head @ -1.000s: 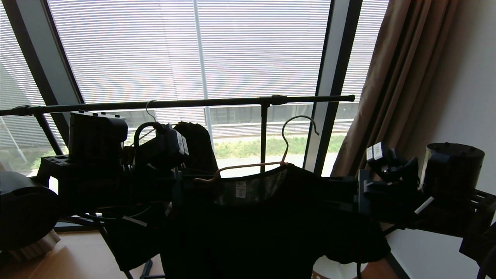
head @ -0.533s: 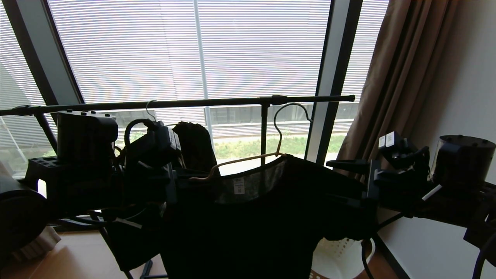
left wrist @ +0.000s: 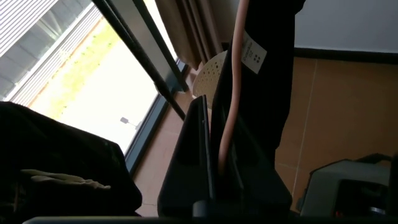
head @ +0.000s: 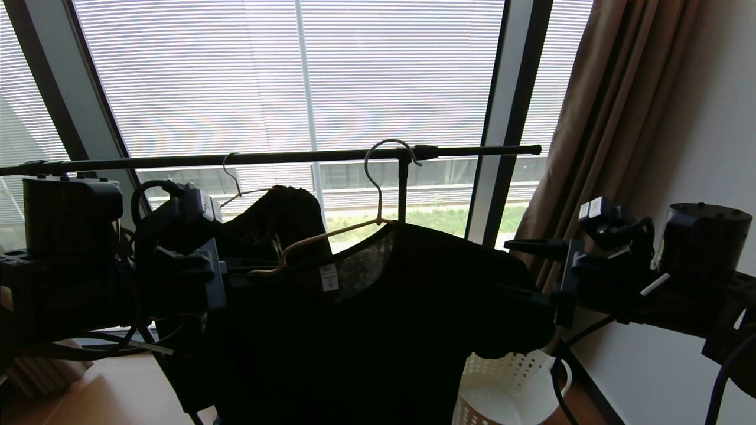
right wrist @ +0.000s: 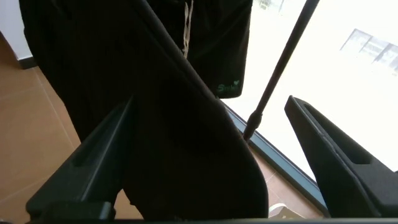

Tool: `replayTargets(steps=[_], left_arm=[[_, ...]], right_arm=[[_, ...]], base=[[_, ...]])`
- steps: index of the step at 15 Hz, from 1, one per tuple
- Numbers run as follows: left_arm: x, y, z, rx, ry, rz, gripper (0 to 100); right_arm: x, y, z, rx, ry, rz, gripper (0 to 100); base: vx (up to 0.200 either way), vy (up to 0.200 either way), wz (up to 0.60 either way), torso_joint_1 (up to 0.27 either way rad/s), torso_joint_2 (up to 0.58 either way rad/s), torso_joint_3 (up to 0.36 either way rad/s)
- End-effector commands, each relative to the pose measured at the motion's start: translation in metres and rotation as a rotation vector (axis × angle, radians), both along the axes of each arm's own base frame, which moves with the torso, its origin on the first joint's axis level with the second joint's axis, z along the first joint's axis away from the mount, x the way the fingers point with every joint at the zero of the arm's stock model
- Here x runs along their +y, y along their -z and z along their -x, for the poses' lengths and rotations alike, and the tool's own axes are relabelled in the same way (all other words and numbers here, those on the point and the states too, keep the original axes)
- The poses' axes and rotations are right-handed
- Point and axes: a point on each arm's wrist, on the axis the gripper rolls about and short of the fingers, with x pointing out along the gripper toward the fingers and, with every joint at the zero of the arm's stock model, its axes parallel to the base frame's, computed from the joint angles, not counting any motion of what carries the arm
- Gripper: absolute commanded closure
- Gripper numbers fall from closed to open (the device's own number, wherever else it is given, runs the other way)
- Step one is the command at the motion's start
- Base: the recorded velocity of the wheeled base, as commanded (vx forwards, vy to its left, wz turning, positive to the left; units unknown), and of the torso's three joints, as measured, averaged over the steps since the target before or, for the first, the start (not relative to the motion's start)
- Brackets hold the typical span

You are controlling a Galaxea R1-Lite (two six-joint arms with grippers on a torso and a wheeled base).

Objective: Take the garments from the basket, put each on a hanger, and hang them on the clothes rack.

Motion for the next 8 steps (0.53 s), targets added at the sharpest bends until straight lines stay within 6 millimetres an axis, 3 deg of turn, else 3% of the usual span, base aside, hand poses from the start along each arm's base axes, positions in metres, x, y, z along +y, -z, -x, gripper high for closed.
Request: replayTargets(steps=[1, 8], left_arm=[[0.01, 0.0, 0.004, -0.003, -0.035, 0.002, 100], [0.023, 0.002, 0.008, 0.015, -0.053, 0.025, 100]], right_arm=[[0.0, 0.008, -0.005, 0.027, 0.003, 0.008, 0], [-0.008, 0.034, -0.034, 0.099, 0.055, 0.024, 0]], base=[[0.0, 0.0, 0.0, 0.0, 0.0, 0.0], [0.0, 0.0, 0.0, 0.0, 0.0, 0.0]])
